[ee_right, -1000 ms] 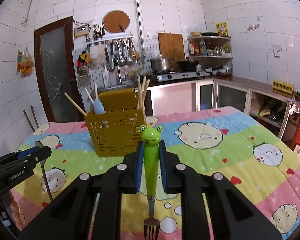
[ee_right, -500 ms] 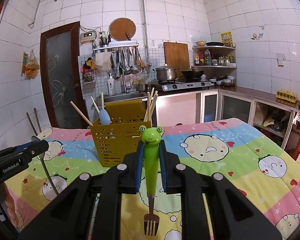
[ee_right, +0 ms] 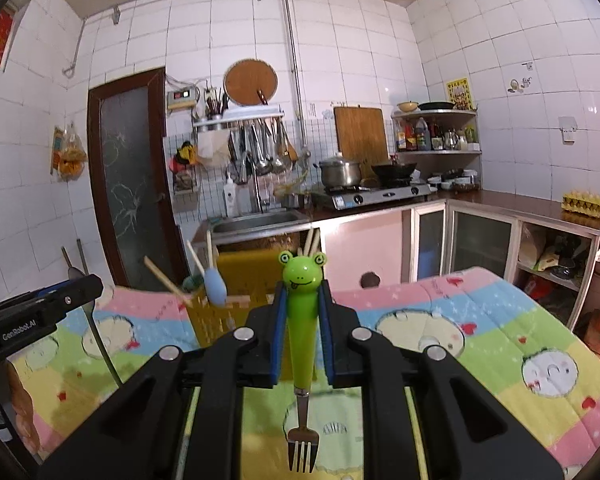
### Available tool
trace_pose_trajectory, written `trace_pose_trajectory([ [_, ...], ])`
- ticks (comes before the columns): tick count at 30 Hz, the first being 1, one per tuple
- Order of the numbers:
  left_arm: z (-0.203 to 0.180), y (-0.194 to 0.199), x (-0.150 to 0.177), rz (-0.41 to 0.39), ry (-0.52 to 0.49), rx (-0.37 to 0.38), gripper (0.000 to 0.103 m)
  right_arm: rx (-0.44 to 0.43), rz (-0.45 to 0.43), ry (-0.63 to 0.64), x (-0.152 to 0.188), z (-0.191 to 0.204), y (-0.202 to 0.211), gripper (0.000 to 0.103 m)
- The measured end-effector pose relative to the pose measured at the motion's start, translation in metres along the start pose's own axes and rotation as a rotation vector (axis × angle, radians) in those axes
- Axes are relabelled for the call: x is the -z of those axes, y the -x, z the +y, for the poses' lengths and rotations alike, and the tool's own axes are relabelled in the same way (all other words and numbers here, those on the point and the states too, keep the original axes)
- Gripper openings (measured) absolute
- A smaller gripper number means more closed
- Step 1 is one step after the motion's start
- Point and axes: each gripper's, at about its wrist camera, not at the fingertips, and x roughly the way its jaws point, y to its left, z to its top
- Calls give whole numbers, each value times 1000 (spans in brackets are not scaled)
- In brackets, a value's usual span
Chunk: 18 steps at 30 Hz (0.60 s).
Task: Organize utensils
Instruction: 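Lift the grey spoon with the left tool over the yellow holder while the right tool carries the frog fork, then lower the grey spoon into the yellow holder while the right tool lowers the frog fork in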
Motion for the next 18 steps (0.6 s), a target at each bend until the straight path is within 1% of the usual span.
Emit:
trace_pose_trajectory([
  [4,-4,-2,-35,-51,11,23,34,-24,-45,-10,-31,2,-10,16],
  [7,-7,-5,-65,-106,20,36,34,-33,-86,-4,-54,8,-18,16],
  [9,-13,-11,-82,-145,8,32,34,-31,-113,1,-70,14,-29,16],
  [11,-18,-22,-95,-164,3,31,34,-40,-127,-11,-85,17,-42,16],
  [15,-28,-54,-110,-153,6,34,34,-42,-143,-14,-104,23,-67,16],
  [18,-33,-77,-110,-143,2,39,34,-38,-151,6,-108,30,-86,16],
])
